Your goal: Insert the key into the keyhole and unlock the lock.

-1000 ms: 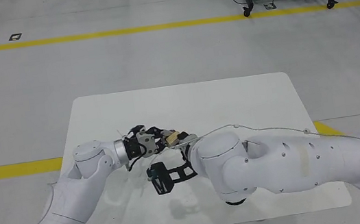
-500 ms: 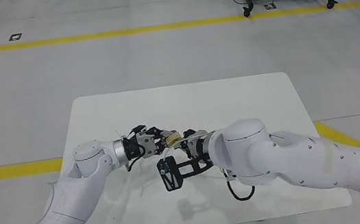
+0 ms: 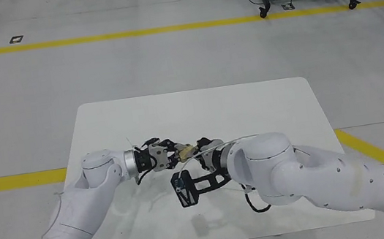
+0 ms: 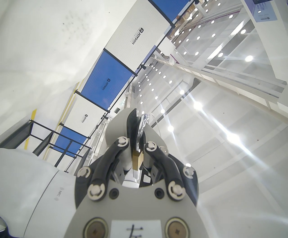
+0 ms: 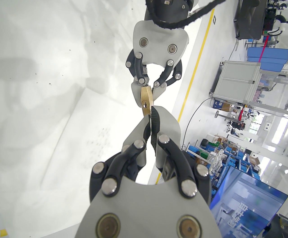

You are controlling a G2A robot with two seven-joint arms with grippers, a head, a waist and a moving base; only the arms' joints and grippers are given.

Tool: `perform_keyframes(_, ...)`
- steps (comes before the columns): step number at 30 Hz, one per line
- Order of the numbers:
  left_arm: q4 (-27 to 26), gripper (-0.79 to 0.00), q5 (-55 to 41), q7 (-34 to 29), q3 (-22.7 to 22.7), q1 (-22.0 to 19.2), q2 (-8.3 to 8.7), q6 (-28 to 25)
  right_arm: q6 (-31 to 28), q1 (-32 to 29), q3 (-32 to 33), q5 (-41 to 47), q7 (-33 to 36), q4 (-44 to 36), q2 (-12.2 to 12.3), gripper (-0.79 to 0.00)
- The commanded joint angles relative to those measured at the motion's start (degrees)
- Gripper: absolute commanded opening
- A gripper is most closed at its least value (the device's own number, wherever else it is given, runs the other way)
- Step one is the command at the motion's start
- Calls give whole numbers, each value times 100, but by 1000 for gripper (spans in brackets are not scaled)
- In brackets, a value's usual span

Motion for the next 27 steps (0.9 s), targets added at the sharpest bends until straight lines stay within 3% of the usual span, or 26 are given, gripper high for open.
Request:
perform_keyframes(1, 32, -785, -12, -12, 9, -19, -9, 17, -48, -6, -18, -19, 7, 29, -22, -785)
perform_keyframes(27, 20, -785, 180, 105, 25, -47, -63, 55, -202, -65, -136, -392, 346, 180, -303, -785)
